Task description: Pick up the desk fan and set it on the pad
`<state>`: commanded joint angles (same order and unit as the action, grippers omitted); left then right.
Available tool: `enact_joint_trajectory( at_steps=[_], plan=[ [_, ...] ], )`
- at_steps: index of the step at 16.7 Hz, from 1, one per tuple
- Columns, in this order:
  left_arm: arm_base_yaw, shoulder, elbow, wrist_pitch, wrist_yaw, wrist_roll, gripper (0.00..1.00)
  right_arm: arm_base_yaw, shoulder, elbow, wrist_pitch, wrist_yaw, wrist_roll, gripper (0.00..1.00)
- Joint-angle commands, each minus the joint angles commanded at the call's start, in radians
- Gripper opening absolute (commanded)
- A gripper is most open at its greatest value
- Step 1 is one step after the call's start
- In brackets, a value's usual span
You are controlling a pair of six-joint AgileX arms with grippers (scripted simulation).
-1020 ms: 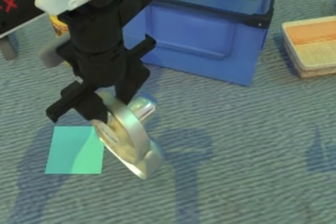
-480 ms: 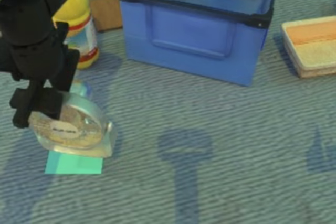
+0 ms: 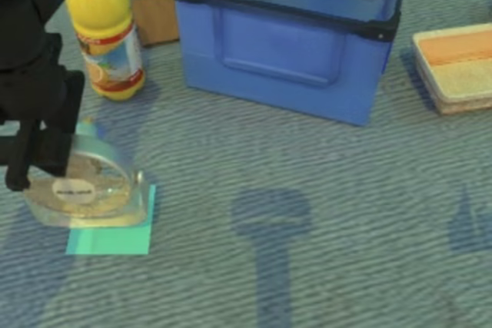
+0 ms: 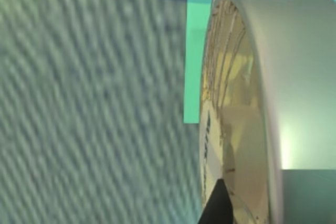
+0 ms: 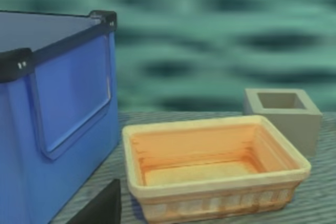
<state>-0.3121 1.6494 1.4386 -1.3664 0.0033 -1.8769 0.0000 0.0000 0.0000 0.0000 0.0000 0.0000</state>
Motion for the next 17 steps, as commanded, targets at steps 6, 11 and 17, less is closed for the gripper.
enact_joint_trajectory(
  at_steps=[6, 11, 17],
  plan=[
    [0.006, 0.013, -0.113, 0.128, 0.0, -0.001, 0.0, 0.0, 0.0, 0.0, 0.0, 0.0, 0.0, 1.0],
    [0.006, 0.013, -0.118, 0.133, 0.0, -0.001, 0.08, 0.0, 0.0, 0.0, 0.0, 0.0, 0.0, 1.0],
    [0.006, 0.013, -0.118, 0.133, 0.0, -0.001, 0.53, 0.0, 0.0, 0.0, 0.0, 0.0, 0.0, 1.0]
  ],
)
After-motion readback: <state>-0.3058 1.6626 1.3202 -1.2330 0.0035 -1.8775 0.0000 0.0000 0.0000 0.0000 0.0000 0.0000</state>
